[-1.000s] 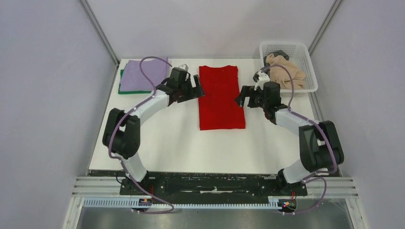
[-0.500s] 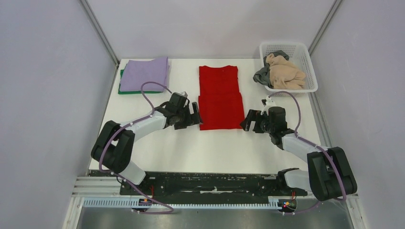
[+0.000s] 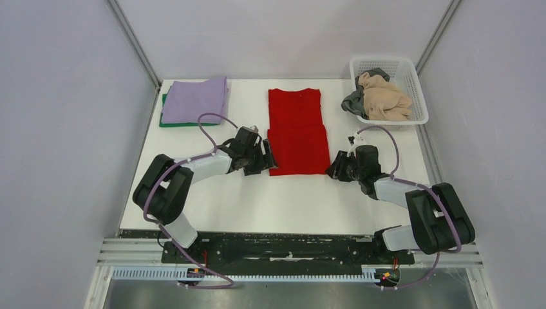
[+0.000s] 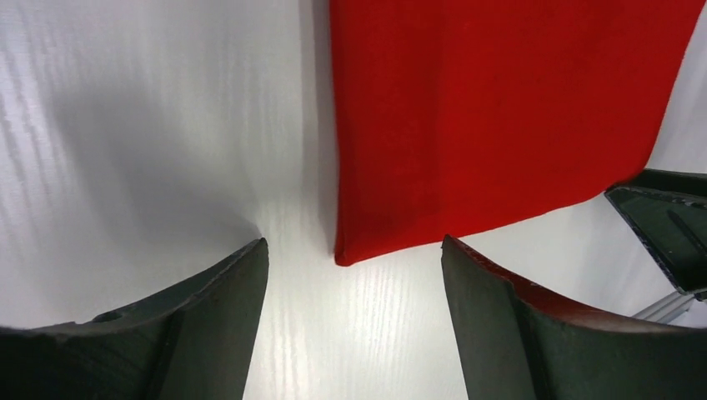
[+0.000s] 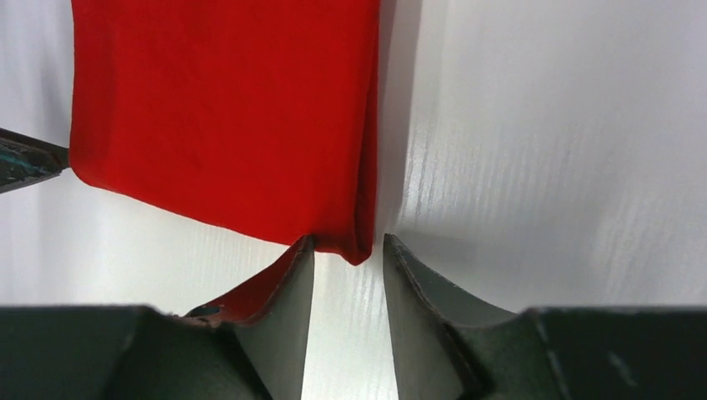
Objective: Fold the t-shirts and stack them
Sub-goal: Grab one side of the 2/3 rectangular tshirt with both arms
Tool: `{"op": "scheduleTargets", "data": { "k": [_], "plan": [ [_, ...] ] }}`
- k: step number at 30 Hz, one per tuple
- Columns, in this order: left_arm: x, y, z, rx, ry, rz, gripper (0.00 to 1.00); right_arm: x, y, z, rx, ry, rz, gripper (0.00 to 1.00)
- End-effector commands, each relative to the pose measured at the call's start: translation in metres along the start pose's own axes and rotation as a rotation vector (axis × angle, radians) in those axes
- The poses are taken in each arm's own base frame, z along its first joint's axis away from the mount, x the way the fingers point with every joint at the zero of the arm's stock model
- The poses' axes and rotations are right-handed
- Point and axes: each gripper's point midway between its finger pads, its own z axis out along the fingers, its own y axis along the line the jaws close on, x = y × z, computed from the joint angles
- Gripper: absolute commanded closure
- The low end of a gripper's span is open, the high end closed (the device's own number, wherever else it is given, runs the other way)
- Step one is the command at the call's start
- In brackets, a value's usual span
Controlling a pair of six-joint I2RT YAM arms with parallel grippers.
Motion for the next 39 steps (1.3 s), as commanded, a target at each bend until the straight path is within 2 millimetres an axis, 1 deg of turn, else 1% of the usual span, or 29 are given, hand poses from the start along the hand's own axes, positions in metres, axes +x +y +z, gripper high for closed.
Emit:
{"op": "scheduleTargets", "data": {
  "k": [1,6,8,10,12,14,19,25,27,28,30,36,39],
  "plan": [
    [0.014,-0.005,0.013,0.011,0.05,-0.032,0.2,0.012,0.004,0.003,-0.013,0.032,0.008,0.63],
    [0.018,0.0,0.02,-0.009,0.066,-0.039,0.31,0.015,0.006,0.007,-0.02,0.039,0.012,0.66],
    [0.019,0.001,0.021,-0.014,0.069,-0.04,0.33,0.017,0.007,0.01,-0.026,0.046,0.017,0.69],
    [0.02,0.004,0.021,-0.025,0.071,-0.041,0.33,0.019,0.008,0.011,-0.029,0.056,0.018,0.76],
    [0.022,0.007,0.02,-0.034,0.072,-0.04,0.33,0.022,0.006,0.011,-0.02,0.06,0.021,0.85],
    [0.024,0.009,0.019,-0.042,0.073,-0.04,0.33,0.025,0.002,0.009,0.001,0.057,0.024,1.0],
    [0.031,0.016,0.02,-0.061,0.085,-0.043,0.35,0.033,-0.004,0.004,0.024,0.065,0.033,1.0],
    [0.044,0.022,0.028,-0.082,0.123,-0.044,0.44,0.041,-0.007,0.002,0.03,0.079,0.04,1.0],
    [0.049,0.021,0.03,-0.08,0.138,-0.043,0.5,0.042,-0.007,0.002,0.029,0.082,0.044,1.0],
    [0.051,0.021,0.03,-0.081,0.145,-0.04,0.51,0.043,-0.007,0.001,0.03,0.082,0.046,1.0],
    [0.053,0.023,0.028,-0.097,0.148,-0.033,0.5,0.044,-0.007,0.0,0.03,0.082,0.048,1.0],
    [0.057,0.043,0.014,-0.2,0.129,-0.002,0.5,0.046,-0.008,-0.004,0.031,0.081,0.047,1.0],
    [0.061,0.045,0.012,-0.207,0.13,0.004,0.5,0.048,-0.008,-0.006,0.031,0.081,0.045,1.0]
  ]
}}
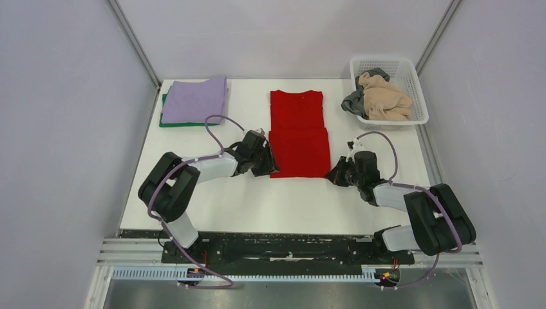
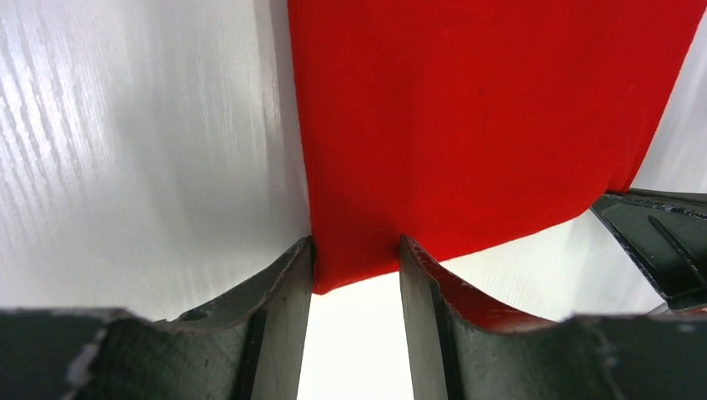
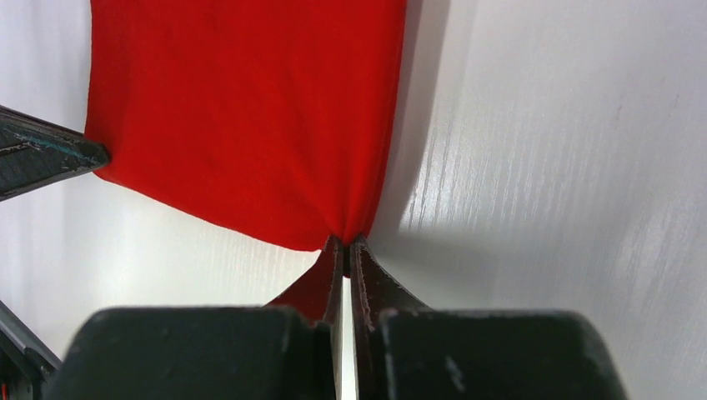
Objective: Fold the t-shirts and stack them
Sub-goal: Grab one side of the 2/3 rectangular tshirt with both arms
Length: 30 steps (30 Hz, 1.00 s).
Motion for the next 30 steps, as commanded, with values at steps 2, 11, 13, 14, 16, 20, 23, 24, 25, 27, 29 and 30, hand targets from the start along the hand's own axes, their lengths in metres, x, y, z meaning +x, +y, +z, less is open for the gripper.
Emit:
{"op": "scheduleTargets", "data": {
  "k": [2,11,13,14,16,20,23,24,25,27,29,30],
  "plan": [
    [0.053,0.056,-0.004,-0.219,0.143,-0.009,0.5,0.03,-0.015,-0.008,0.058,0.086,0.012,1.0],
    [0.066,0.056,-0.003,-0.262,0.163,0.012,0.7,0.032,-0.012,-0.01,0.04,0.09,0.014,1.0],
    [0.065,0.057,-0.001,-0.29,0.154,0.023,0.92,0.03,-0.01,-0.01,0.035,0.086,0.012,1.0],
    [0.066,0.057,0.0,-0.296,0.153,0.028,0.98,0.03,-0.009,-0.011,0.03,0.085,0.01,1.0],
    [0.065,0.053,0.0,-0.292,0.145,0.04,0.98,0.031,-0.007,-0.012,0.017,0.086,-0.001,1.0],
    [0.062,0.05,-0.018,-0.286,0.109,0.061,0.98,0.037,0.005,-0.022,-0.039,0.111,-0.057,1.0],
    [0.068,0.045,-0.044,-0.259,0.097,0.093,0.98,0.045,0.017,-0.037,-0.096,0.127,-0.1,1.0],
    [0.069,0.043,-0.054,-0.242,0.092,0.111,0.98,0.049,0.019,-0.044,-0.103,0.139,-0.109,1.0],
    [0.076,0.044,-0.062,-0.228,0.111,0.145,0.98,0.052,0.021,-0.049,-0.109,0.152,-0.13,1.0],
    [0.088,0.049,-0.08,-0.225,0.145,0.167,0.98,0.059,0.026,-0.065,-0.124,0.198,-0.176,1.0],
    [0.096,0.044,-0.1,-0.183,0.165,0.172,0.98,0.064,0.037,-0.081,-0.169,0.221,-0.216,1.0],
    [0.103,0.037,-0.109,-0.142,0.187,0.172,0.98,0.065,0.046,-0.089,-0.209,0.229,-0.232,1.0]
  ]
}}
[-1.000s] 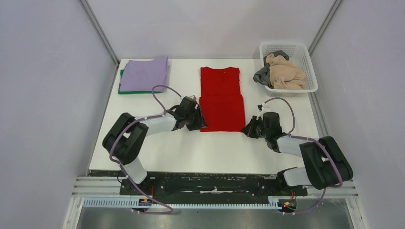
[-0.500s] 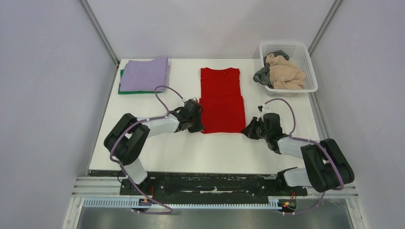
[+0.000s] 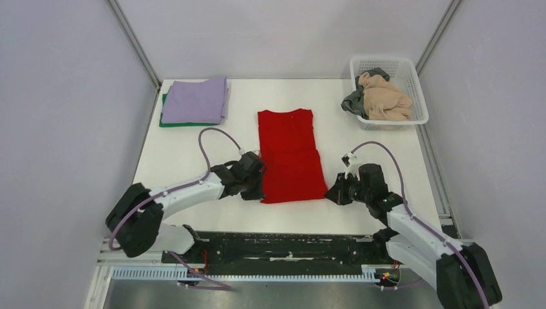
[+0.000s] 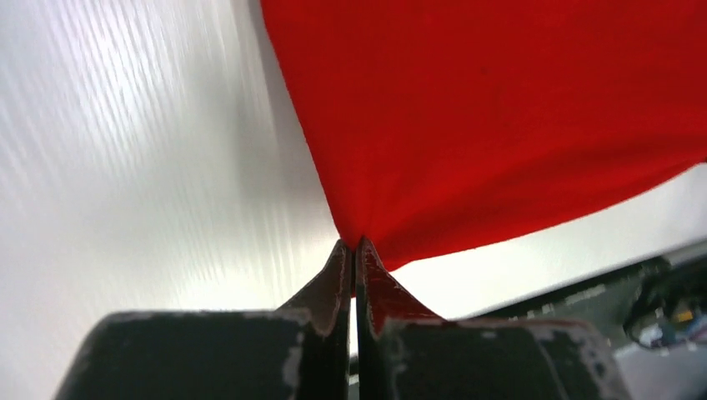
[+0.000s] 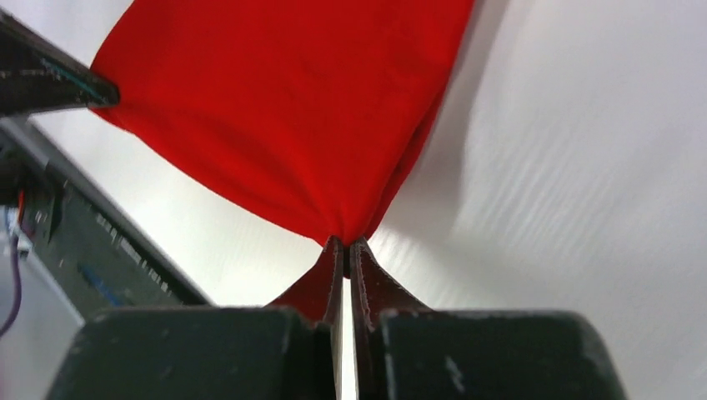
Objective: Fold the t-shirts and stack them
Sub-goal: Grab one side of the 2/3 rectangular tshirt with both arms, then fold the long partially folded tshirt into a neat square
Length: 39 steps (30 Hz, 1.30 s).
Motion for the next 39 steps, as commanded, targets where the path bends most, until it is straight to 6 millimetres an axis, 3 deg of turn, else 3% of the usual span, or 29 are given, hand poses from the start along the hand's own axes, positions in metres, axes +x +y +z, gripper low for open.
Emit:
{"op": "scheduleTargets", "data": {
  "k": [1,7,12,16,22,31,39],
  "plan": [
    [0.033,0.006,-0.046,0.048,0.08,0.076,0.98,0.019,0.027,-0.031,-0.093,0.103,-0.086,1.0],
    [0.031,-0.022,-0.098,0.219,0.007,0.066,0.98,0.002,0.078,-0.055,-0.297,0.007,-0.154,1.0],
    [0.006,-0.04,-0.12,0.287,-0.104,0.055,0.98,-0.049,0.094,-0.068,-0.287,-0.171,-0.208,1.0],
    [-0.026,-0.046,-0.127,0.259,-0.218,0.029,0.98,-0.088,0.102,-0.069,-0.254,-0.26,-0.196,1.0],
    [-0.085,-0.048,-0.131,0.262,-0.361,-0.04,0.98,-0.142,0.099,-0.057,-0.157,-0.343,-0.169,1.0],
    [-0.155,-0.041,-0.116,0.28,-0.391,-0.096,0.98,-0.207,0.081,-0.029,-0.047,-0.375,-0.158,1.0],
    [-0.196,-0.024,-0.091,0.202,-0.386,-0.129,0.98,-0.237,0.066,0.002,-0.044,-0.349,-0.156,1.0]
  ]
}}
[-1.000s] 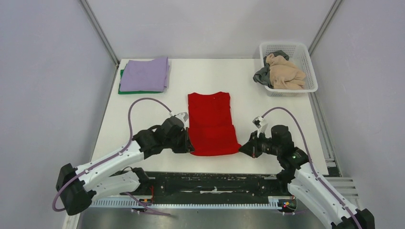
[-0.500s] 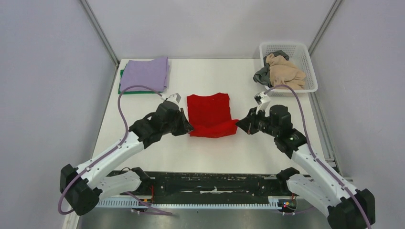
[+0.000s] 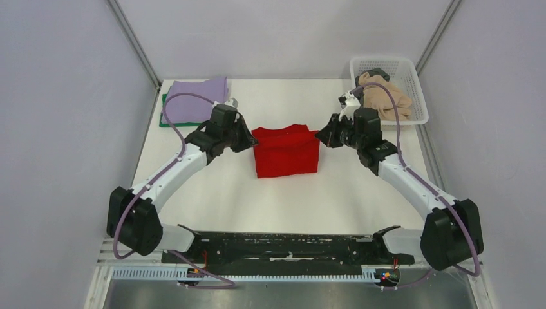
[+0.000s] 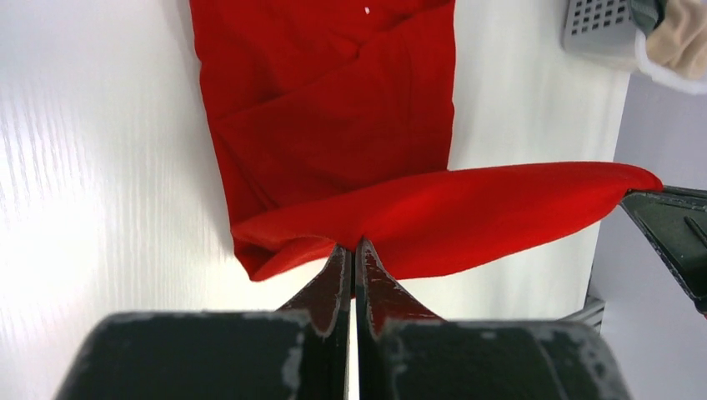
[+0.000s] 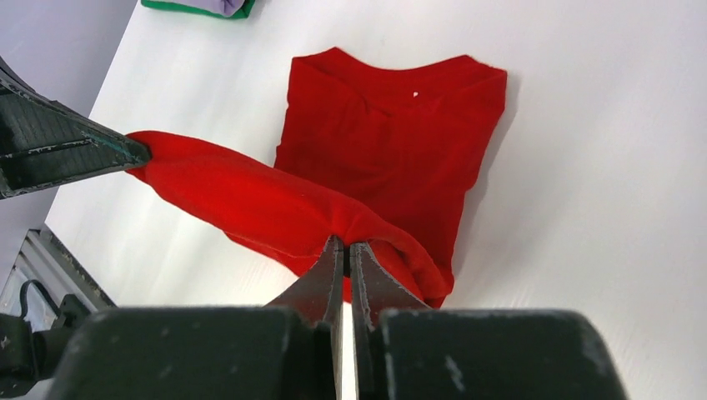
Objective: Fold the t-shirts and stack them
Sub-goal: Fold the long partially folded tshirt into a neat square
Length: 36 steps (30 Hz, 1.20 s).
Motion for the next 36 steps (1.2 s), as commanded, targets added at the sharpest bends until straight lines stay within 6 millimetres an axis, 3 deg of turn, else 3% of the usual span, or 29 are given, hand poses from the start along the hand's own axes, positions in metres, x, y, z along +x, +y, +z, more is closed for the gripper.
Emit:
{"op": "scheduleTargets", "data": {
  "k": [1,9,22,24,26,27,29,30,31,32,33,36],
  "plan": [
    [-0.033,-0.009,0.01,0.022,-0.053,0.049,0.98,-0.038,0.001,0.017,-0.029,-0.082,-0.048,1.0],
    [-0.052,0.013,0.041,-0.065,-0.038,0.033,0.98,-0.045,-0.018,0.06,-0.024,-0.044,-0.039,1.0],
    [-0.062,0.036,0.108,-0.138,0.005,-0.031,0.98,-0.029,-0.073,0.13,0.099,-0.011,0.008,1.0],
    [-0.069,0.039,0.12,-0.148,0.003,-0.044,0.93,-0.029,-0.085,0.142,0.132,-0.018,0.008,1.0],
    [-0.081,0.041,0.126,-0.167,-0.016,-0.05,0.7,-0.033,-0.091,0.155,0.128,-0.024,0.004,0.87],
    [-0.085,0.042,0.127,-0.178,-0.025,-0.053,0.52,-0.039,-0.09,0.161,0.112,-0.027,0.002,0.73],
    [-0.095,0.039,0.125,-0.175,-0.039,-0.059,0.34,-0.04,-0.091,0.172,0.086,0.001,-0.004,0.53],
    [-0.1,0.036,0.122,-0.17,-0.054,-0.057,0.22,-0.044,-0.089,0.174,0.083,0.01,-0.012,0.37],
    [-0.104,0.032,0.116,-0.158,-0.069,-0.057,0.02,-0.045,-0.088,0.173,0.08,0.016,-0.015,0.24],
    [-0.106,0.026,0.112,-0.136,-0.077,-0.057,0.0,-0.044,-0.086,0.17,0.078,0.021,-0.018,0.09],
    [-0.105,0.021,0.108,-0.111,-0.081,-0.055,0.0,-0.045,-0.083,0.164,0.075,0.016,-0.02,0.02],
    [-0.094,0.004,0.101,-0.016,-0.055,-0.051,0.0,-0.036,-0.068,0.141,0.043,0.006,-0.026,0.02]
  ]
}}
